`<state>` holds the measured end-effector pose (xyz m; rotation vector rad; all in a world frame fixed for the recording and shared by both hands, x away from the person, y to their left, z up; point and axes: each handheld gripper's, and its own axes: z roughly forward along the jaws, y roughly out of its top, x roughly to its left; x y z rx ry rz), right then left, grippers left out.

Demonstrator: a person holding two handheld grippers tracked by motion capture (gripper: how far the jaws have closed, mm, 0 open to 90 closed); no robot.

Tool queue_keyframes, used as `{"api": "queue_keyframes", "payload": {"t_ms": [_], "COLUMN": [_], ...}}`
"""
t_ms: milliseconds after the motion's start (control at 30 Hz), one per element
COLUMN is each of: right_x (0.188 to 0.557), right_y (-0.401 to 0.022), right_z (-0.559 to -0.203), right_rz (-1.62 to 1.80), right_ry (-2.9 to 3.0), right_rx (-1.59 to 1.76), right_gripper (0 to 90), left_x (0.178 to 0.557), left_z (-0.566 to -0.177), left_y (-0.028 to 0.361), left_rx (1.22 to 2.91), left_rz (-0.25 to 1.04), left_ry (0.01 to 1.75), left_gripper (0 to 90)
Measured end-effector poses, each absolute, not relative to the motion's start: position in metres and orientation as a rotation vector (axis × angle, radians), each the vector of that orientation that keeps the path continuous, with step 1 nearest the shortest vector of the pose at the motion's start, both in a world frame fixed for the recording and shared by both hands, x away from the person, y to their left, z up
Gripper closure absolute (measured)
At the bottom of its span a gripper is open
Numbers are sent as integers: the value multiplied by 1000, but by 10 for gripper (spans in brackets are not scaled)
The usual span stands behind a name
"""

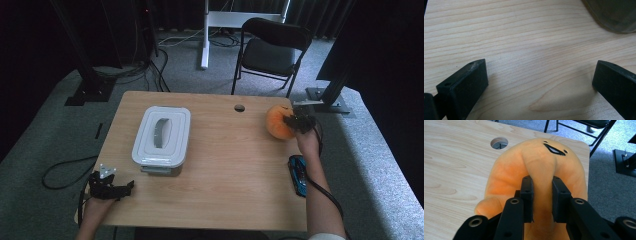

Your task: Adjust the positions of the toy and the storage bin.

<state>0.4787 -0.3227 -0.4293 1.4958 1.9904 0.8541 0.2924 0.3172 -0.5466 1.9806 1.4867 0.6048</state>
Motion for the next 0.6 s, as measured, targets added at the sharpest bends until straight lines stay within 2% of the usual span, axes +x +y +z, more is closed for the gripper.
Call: {"api": "queue_keyframes", "payload": {"t_ms": [367,600], "right_x": [483,478], "right_y": [-322,-326], "right_z": [-460,-458], "right_rz": [806,831], "right_ry": [2006,2005], "right_rx": [1548,1567], "right_gripper": [704,549], "left_x": [292,293], "left_z": [-547,-546], "left_y": [317,317], "left_rx": [1981,1983], "left_rz": [605,604], "left_ry": [1487,1484], "left_gripper": [5,5]}}
